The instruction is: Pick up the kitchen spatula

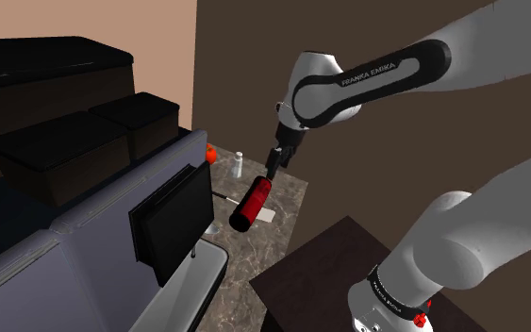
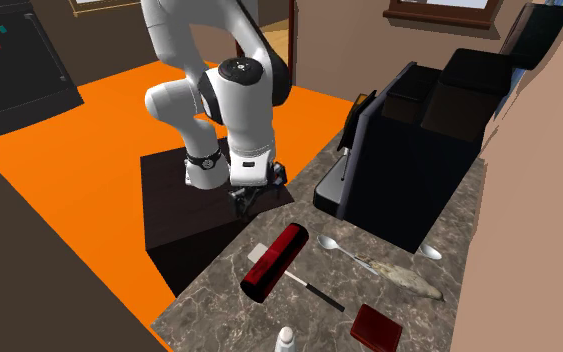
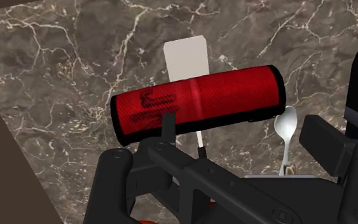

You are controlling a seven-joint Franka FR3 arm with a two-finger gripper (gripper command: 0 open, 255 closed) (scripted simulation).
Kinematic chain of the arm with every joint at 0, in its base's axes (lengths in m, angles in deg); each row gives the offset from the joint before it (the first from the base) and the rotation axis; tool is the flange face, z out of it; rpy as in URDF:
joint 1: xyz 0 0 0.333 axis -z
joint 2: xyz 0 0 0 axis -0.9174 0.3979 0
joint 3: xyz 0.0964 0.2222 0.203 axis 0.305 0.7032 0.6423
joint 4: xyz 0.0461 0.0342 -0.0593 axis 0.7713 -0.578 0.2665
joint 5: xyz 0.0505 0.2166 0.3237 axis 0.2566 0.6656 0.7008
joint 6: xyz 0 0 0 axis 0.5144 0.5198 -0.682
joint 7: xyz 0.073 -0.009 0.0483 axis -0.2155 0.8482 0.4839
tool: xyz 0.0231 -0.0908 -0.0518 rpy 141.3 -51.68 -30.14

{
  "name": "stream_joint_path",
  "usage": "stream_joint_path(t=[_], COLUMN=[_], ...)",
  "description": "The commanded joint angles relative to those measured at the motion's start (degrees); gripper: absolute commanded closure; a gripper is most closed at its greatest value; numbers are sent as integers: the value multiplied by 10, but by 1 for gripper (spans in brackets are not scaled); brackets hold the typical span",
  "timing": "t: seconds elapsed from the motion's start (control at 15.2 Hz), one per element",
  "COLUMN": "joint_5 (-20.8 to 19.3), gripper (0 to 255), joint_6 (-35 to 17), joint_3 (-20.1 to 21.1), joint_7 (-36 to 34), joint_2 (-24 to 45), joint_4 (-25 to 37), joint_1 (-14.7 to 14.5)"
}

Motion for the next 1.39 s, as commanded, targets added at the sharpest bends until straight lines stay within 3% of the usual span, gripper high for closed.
stream_joint_path(t=[0.0,0.79,1.32], joint_5=[-2,-50,-57], gripper=[0,0,0], joint_6=[-49,-248,-301], joint_3=[3,16,11], joint_7=[10,37,34], joint_2=[49,335,397], joint_4=[6,125,135], joint_1=[-4,-25,-29])
